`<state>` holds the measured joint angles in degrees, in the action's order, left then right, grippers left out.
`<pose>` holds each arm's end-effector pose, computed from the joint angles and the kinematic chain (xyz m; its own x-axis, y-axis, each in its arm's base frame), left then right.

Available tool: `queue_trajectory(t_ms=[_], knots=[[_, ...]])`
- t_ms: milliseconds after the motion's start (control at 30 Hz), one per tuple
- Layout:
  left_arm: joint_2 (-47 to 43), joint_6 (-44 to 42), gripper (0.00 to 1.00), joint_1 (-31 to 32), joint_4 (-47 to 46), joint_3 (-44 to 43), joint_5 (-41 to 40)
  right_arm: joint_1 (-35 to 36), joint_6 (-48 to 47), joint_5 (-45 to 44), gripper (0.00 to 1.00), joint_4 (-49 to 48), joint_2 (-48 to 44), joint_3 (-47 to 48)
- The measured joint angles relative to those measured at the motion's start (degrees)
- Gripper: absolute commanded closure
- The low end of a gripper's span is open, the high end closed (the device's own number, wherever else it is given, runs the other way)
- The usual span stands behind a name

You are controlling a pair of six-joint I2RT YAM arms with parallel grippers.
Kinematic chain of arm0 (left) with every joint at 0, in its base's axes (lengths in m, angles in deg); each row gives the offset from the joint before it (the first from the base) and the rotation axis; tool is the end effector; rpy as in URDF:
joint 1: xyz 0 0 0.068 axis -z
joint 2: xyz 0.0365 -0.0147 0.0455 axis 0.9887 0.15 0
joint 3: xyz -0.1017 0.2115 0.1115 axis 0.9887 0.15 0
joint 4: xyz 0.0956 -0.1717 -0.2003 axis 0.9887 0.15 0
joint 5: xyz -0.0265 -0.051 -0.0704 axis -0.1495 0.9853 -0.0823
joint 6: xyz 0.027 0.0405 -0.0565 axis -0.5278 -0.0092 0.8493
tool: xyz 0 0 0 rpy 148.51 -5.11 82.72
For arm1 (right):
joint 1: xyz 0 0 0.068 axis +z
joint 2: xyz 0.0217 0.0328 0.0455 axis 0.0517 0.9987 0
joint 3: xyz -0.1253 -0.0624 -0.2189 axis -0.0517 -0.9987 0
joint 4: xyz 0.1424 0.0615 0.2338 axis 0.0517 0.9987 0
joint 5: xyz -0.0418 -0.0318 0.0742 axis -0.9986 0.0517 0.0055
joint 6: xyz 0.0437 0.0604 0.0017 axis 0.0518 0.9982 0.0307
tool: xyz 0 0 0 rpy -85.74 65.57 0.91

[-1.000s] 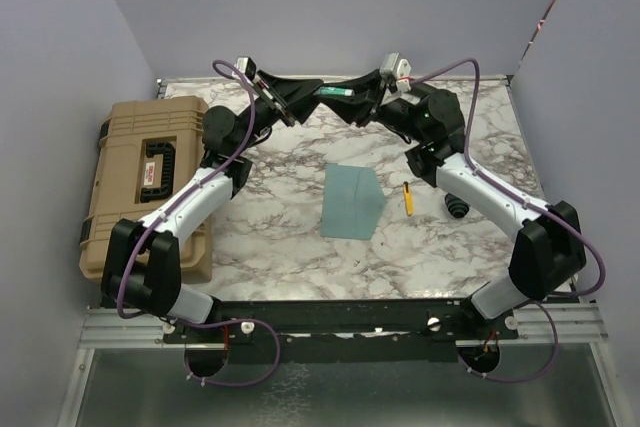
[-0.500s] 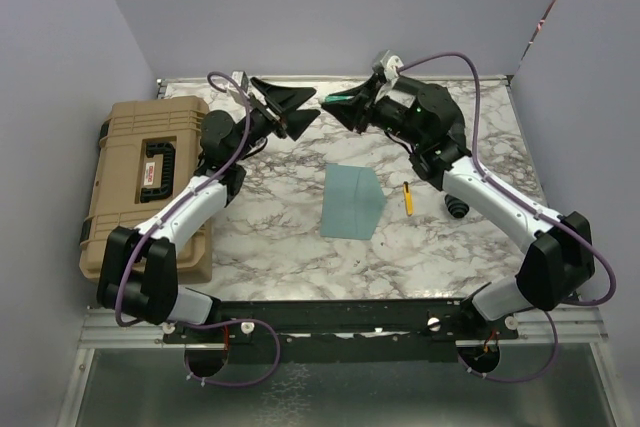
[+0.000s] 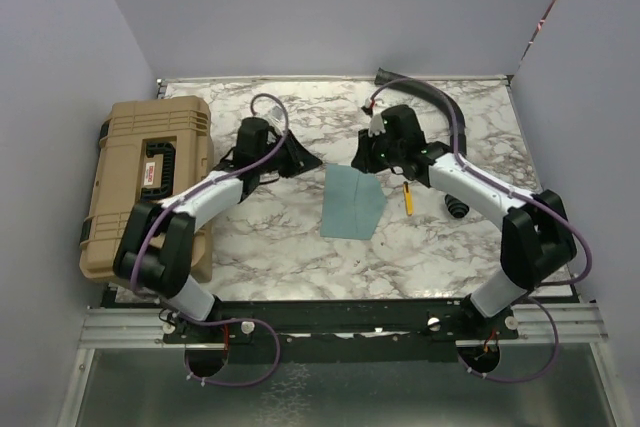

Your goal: Place the letter into the envelope and seal it

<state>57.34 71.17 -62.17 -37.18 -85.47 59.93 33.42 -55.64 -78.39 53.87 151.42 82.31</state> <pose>0.3405 -0.1501 0.2286 -0.7606 -0.4741 -0.4436 0.1773 0.5055 -0.8444 0.3426 0.2138 0.2430 -0.5711 -0.1437 -0.8082 -0.5343 0.8125 0.2330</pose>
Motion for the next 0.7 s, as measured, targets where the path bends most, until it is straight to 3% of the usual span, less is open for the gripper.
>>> queue_trajectory(t_ms=[67, 267, 433, 700], knots=[[6.4, -3.4, 0.99, 2.5, 2.8, -0.7, 0.4, 0.3, 0.7, -0.8, 1.0, 2.5, 2.5, -1.2], [19.7, -12.9, 1.0, 10.3, 11.8, -5.4, 0.5, 1.2, 2.5, -1.9, 1.0, 5.0, 6.7, -5.0], [20.9, -17.6, 1.0, 14.3, 15.4, -5.9, 0.5, 3.0, 3.3, -1.9, 0.99, 4.7, 7.3, -5.7], [21.7, -18.2, 1.0, 14.1, 16.1, -4.0, 0.2, 5.3, 3.9, -3.8, 0.99, 2.0, 9.4, -6.5]])
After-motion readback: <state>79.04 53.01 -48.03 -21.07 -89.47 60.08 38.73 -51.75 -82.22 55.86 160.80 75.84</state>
